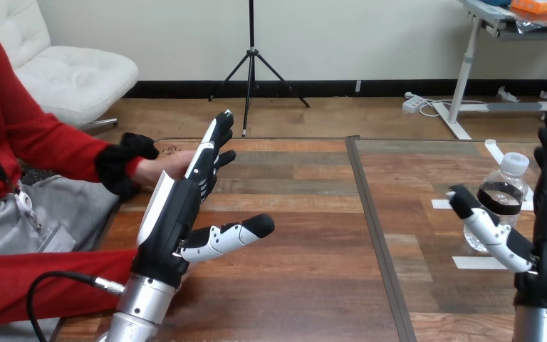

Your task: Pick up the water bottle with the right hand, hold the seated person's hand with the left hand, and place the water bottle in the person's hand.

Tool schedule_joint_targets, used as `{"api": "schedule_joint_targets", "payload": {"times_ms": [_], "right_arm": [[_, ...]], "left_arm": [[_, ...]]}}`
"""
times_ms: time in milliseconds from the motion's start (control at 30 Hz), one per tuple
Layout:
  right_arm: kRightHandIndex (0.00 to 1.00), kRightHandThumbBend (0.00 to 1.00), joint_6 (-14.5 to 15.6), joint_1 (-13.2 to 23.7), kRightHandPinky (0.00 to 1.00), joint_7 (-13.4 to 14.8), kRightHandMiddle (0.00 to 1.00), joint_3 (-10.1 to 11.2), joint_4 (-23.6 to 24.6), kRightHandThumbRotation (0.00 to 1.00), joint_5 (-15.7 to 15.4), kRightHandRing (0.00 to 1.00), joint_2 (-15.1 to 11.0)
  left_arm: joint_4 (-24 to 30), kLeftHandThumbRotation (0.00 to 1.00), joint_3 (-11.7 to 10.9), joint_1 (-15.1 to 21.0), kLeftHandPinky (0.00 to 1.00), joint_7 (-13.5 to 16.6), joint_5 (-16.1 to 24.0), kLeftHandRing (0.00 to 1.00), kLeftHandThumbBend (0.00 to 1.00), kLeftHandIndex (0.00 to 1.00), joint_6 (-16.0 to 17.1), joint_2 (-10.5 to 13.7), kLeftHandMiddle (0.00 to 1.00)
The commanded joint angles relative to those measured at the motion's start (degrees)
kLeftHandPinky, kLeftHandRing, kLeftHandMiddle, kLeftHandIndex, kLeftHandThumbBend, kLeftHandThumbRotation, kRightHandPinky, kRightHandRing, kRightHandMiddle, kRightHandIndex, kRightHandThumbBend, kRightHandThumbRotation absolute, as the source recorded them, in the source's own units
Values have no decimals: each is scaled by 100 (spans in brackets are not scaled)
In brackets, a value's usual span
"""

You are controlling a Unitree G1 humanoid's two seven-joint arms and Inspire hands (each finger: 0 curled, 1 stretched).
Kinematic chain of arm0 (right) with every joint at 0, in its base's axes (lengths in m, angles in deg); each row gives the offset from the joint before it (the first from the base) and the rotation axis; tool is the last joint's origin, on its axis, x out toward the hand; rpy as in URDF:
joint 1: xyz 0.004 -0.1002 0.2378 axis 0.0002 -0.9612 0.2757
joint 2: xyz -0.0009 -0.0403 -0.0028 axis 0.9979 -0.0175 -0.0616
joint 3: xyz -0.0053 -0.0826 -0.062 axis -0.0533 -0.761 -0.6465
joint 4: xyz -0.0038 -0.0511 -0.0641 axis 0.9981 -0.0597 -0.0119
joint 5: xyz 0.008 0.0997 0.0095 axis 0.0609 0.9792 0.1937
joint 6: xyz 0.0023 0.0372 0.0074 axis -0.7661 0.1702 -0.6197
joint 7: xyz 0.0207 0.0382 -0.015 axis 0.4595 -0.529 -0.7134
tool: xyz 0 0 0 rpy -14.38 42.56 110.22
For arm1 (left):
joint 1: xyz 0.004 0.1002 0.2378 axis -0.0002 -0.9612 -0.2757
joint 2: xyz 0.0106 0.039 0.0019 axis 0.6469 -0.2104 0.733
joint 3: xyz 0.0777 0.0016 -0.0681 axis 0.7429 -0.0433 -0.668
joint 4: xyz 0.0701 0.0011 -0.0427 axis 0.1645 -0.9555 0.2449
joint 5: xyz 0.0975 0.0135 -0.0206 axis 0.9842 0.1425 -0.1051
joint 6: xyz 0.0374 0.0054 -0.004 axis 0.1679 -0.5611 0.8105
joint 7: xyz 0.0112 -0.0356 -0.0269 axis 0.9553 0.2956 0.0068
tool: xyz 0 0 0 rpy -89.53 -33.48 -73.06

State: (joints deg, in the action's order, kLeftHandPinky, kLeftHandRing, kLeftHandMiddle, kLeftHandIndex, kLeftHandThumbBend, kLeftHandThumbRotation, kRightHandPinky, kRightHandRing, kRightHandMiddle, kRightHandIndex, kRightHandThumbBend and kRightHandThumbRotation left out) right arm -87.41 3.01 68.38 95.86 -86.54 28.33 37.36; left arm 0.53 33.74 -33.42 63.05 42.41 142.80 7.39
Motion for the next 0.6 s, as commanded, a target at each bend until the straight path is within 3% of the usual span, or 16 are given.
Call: {"api": "schedule_joint_targets", "payload": {"times_ms": [0, 567], "right_arm": [[100, 100, -55, 380, 100, -59, 100, 109, -70, 57, 84, 100, -101], [100, 100, -116, 526, 100, -140, 100, 251, -517, 57, 186, 100, -105]], "left_arm": [[-25, 59, -146, 428, 92, -88, -113, 99, 100, 100, 91, -16, 100], [-17, 61, -289, 397, 93, -111, 2, 100, 100, 100, 58, 4, 100]]}}
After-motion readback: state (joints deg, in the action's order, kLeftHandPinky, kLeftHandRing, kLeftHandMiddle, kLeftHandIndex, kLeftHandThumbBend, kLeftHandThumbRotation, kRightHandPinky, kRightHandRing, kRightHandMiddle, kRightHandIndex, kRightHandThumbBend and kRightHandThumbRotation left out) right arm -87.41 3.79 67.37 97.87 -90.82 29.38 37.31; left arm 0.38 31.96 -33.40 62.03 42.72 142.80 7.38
